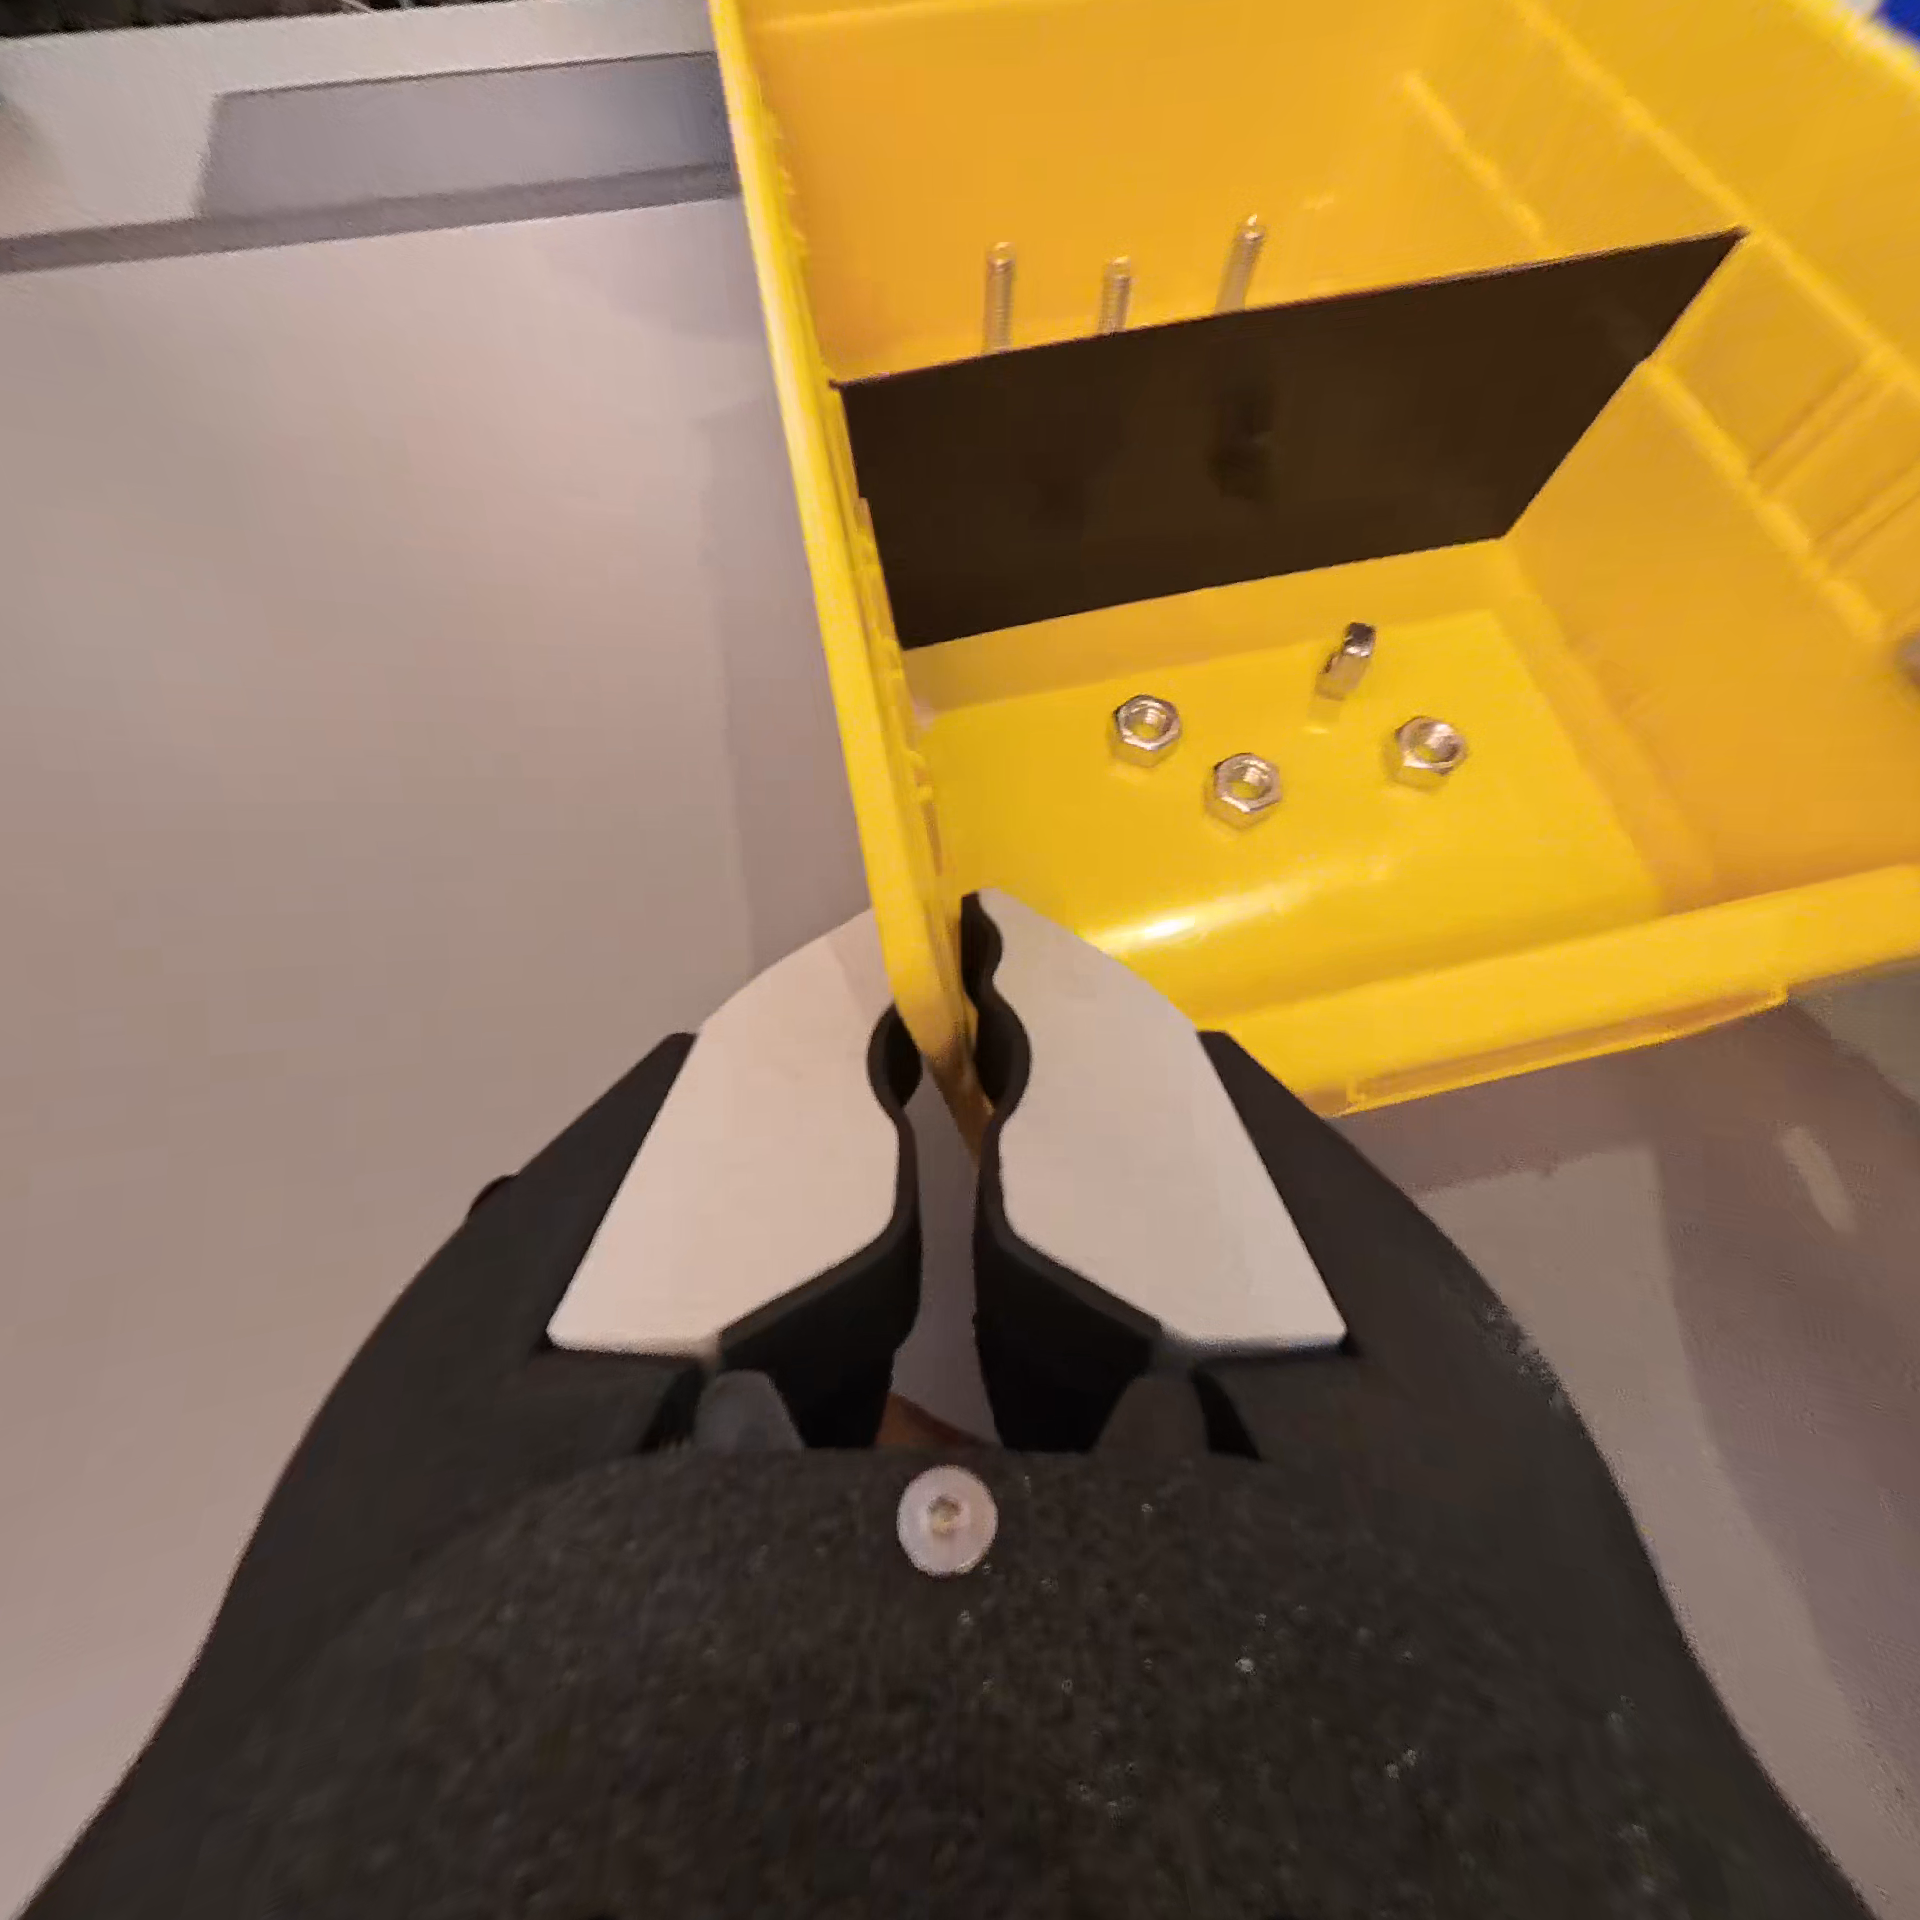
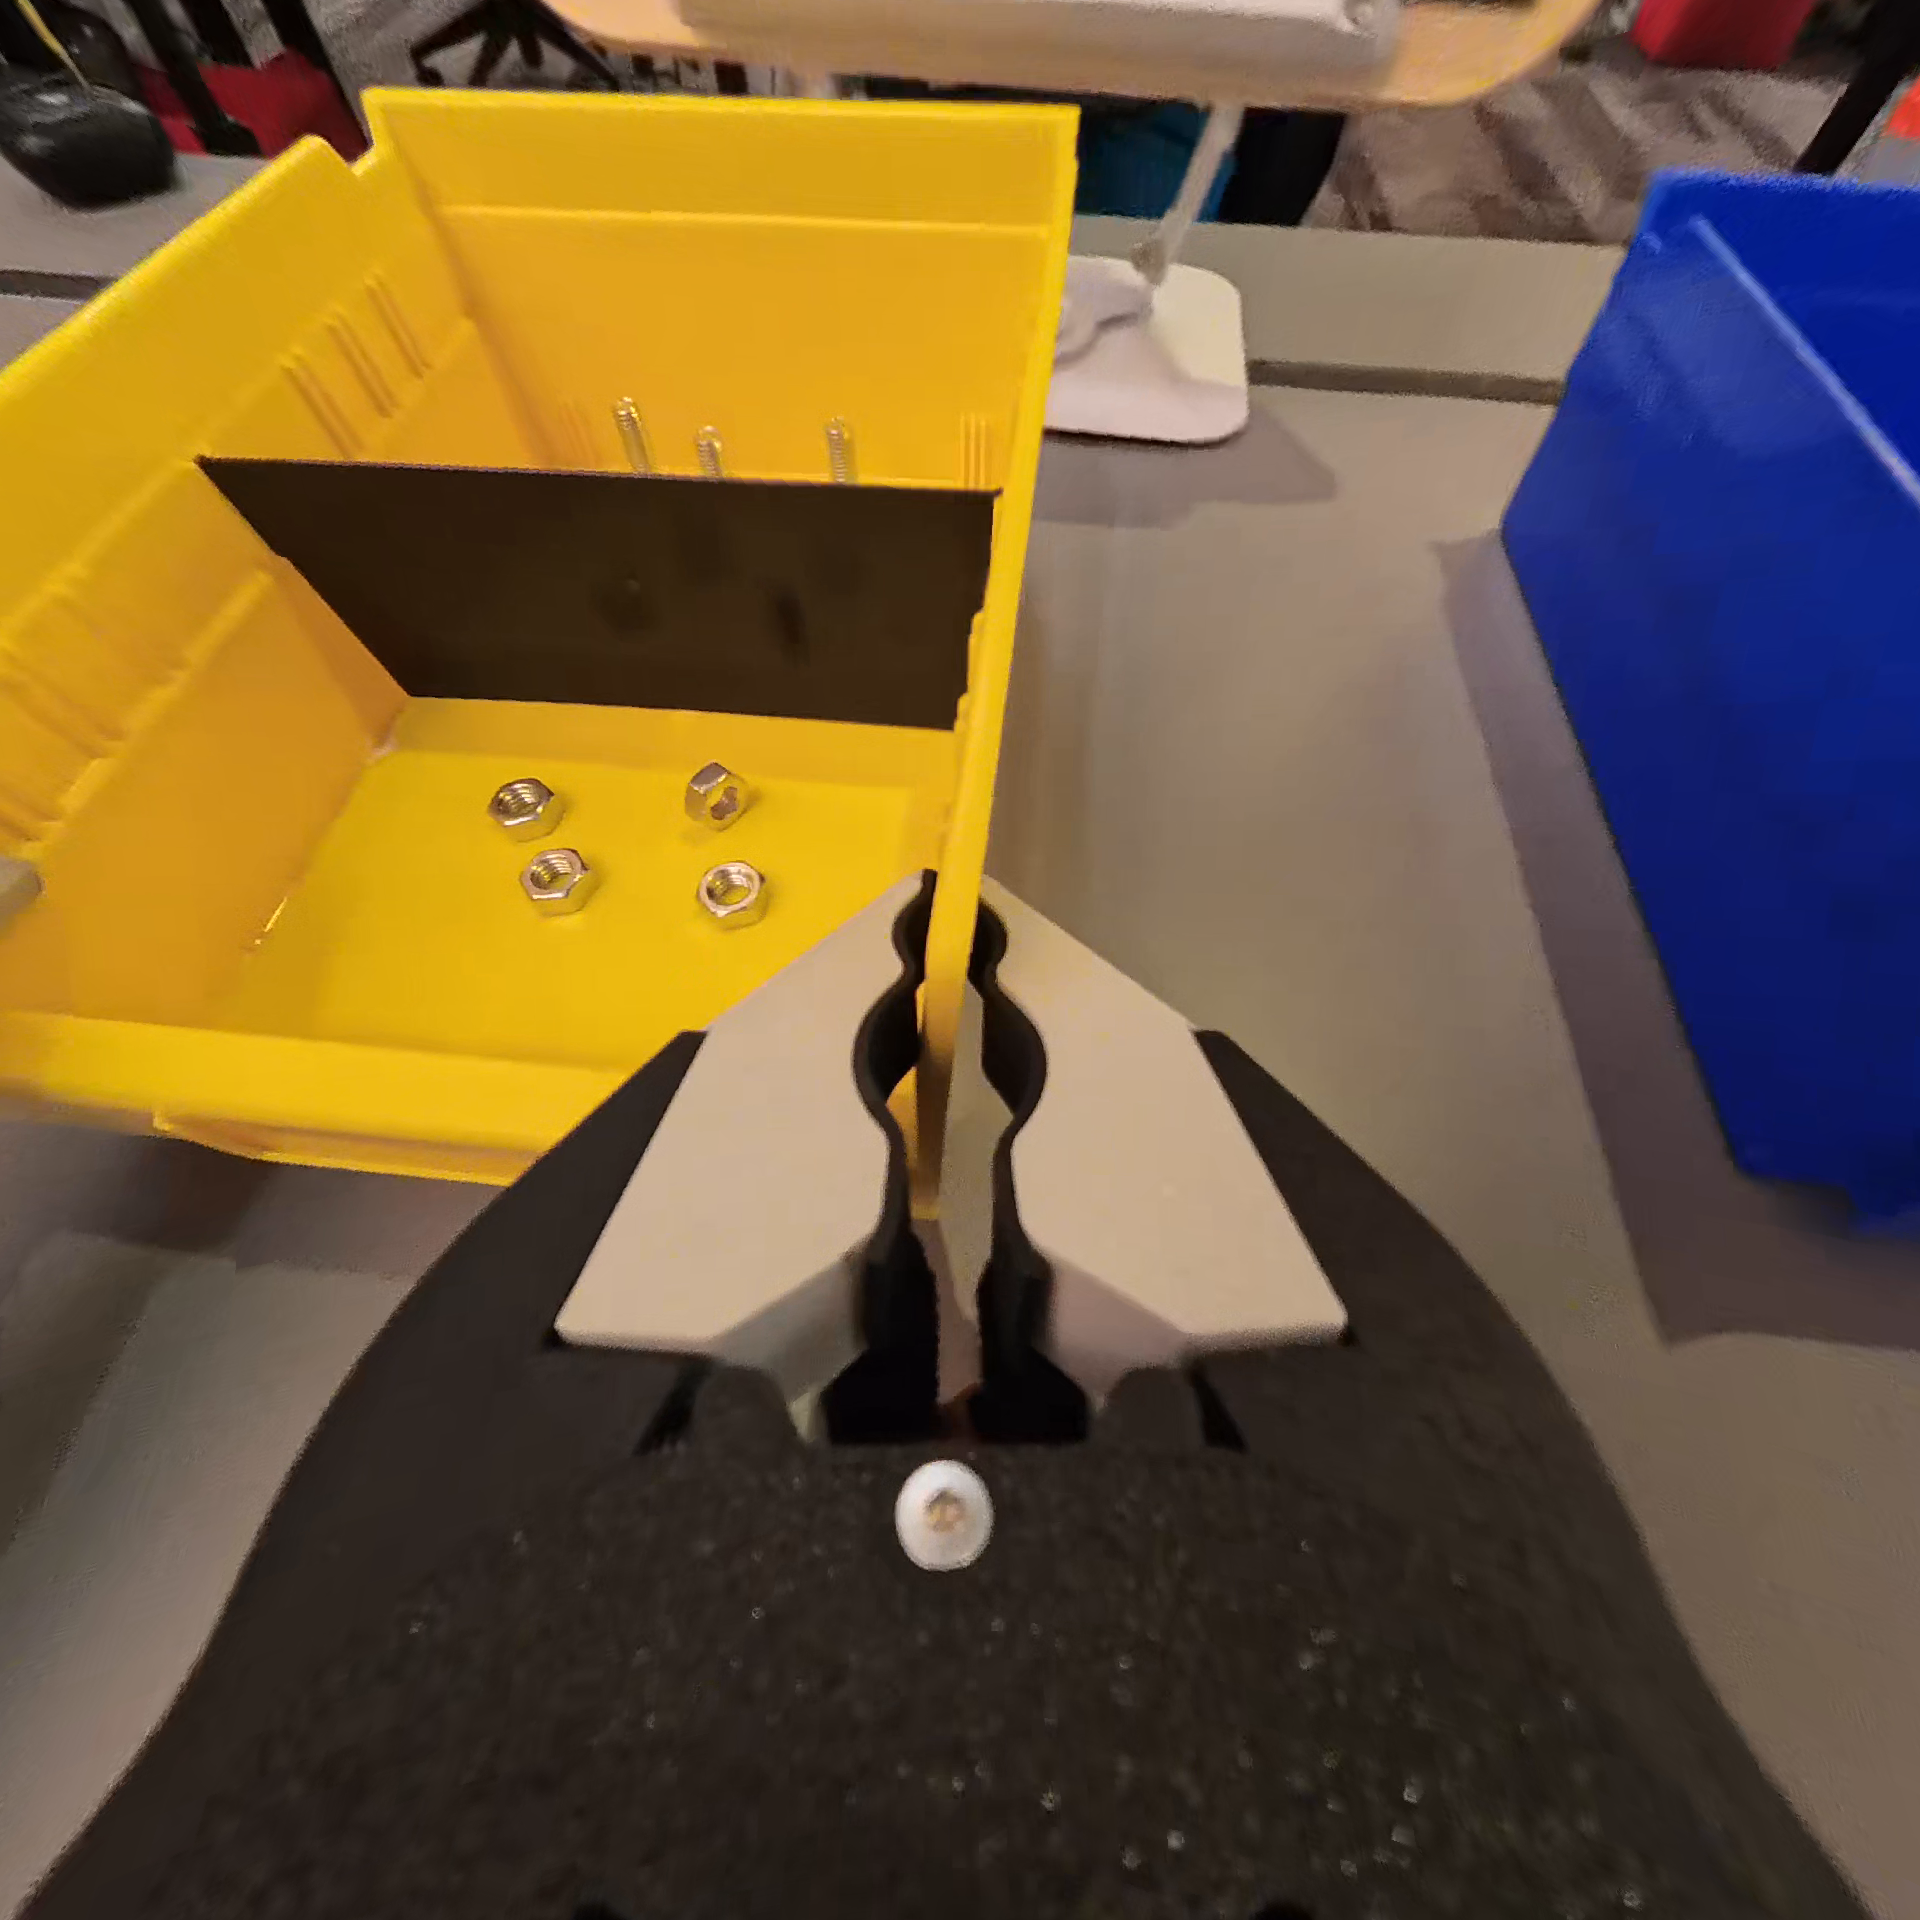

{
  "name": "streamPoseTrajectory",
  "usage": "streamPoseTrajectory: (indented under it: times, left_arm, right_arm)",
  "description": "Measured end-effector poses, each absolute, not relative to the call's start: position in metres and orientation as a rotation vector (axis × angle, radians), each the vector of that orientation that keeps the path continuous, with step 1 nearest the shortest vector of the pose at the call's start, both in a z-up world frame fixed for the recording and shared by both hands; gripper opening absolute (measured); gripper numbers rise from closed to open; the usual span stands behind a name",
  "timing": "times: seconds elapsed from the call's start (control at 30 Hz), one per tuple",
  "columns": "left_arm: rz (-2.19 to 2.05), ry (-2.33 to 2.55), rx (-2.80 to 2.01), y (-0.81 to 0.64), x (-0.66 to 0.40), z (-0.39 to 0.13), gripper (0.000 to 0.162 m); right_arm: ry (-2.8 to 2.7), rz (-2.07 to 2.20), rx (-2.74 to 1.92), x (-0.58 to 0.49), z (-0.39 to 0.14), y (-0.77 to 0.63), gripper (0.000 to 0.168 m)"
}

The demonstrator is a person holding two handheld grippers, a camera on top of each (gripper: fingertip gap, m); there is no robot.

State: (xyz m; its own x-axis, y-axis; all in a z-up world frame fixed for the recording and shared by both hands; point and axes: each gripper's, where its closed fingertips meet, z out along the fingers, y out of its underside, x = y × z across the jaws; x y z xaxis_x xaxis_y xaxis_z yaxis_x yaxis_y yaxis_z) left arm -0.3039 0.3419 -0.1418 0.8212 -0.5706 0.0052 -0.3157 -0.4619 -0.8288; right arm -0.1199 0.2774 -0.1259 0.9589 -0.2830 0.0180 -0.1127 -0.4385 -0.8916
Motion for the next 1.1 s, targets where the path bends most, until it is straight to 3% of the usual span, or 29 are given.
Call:
streamPoseTrajectory:
  times: [0.5,0.83,0.93,1.1]
  left_arm:
    - [-0.172,0.608,-2.091,0.434,-0.492,-0.131,0.002]
    - [-0.432,0.421,-2.1,0.433,-0.499,-0.135,0.008]
    - [-0.479,0.292,-2.062,0.422,-0.514,-0.119,0.029]
    - [-0.502,0.078,-1.92,0.392,-0.535,-0.08,0.032]
  right_arm:
    - [0.106,-0.091,-2.022,-0.305,-0.134,0.384,0.005]
    - [-0.056,0.157,-2.055,-0.322,-0.125,0.37,0.018]
    - [-0.199,0.338,-2.044,-0.318,-0.109,0.338,0.031]
    - [-0.251,0.403,-1.983,-0.245,-0.084,0.287,0.031]
